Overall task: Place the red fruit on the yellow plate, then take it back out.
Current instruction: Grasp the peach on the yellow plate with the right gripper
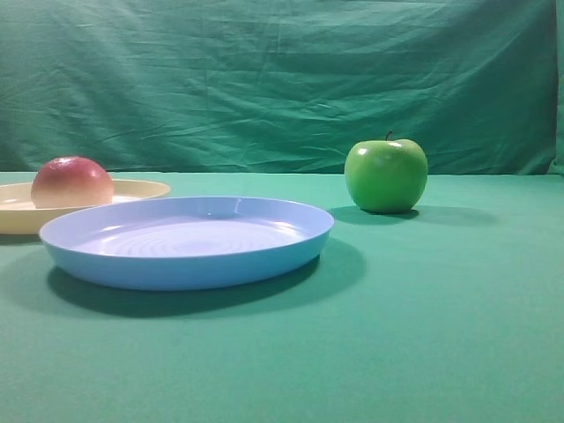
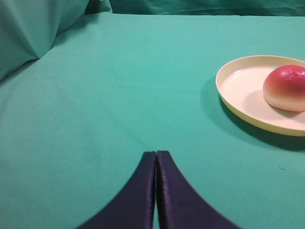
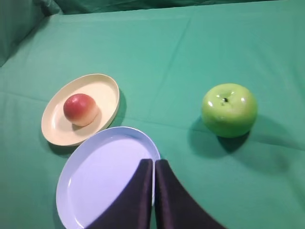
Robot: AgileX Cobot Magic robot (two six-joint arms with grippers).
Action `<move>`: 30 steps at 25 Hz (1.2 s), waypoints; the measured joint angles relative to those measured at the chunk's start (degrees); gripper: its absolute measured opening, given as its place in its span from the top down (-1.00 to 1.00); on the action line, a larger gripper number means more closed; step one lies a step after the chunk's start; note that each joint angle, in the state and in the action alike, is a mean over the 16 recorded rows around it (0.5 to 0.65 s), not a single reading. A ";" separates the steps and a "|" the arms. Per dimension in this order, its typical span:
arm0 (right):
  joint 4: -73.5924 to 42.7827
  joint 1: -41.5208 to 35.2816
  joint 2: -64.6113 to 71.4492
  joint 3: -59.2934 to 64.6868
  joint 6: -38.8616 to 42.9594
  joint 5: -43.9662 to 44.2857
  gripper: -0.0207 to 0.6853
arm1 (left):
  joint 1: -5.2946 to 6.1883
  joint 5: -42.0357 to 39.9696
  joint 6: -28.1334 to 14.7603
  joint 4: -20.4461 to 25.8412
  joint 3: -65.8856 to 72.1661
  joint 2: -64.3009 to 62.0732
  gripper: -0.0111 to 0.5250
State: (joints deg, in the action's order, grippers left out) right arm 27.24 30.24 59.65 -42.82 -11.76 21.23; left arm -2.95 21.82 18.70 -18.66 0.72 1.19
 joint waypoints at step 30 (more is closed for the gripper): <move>1.36 10.32 48.68 -49.32 -25.40 16.30 0.47 | 0.00 0.00 0.00 0.00 0.00 0.00 0.96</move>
State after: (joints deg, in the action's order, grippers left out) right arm 28.59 40.57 108.33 -92.15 -37.16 37.53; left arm -2.95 21.82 18.70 -18.66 0.72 1.19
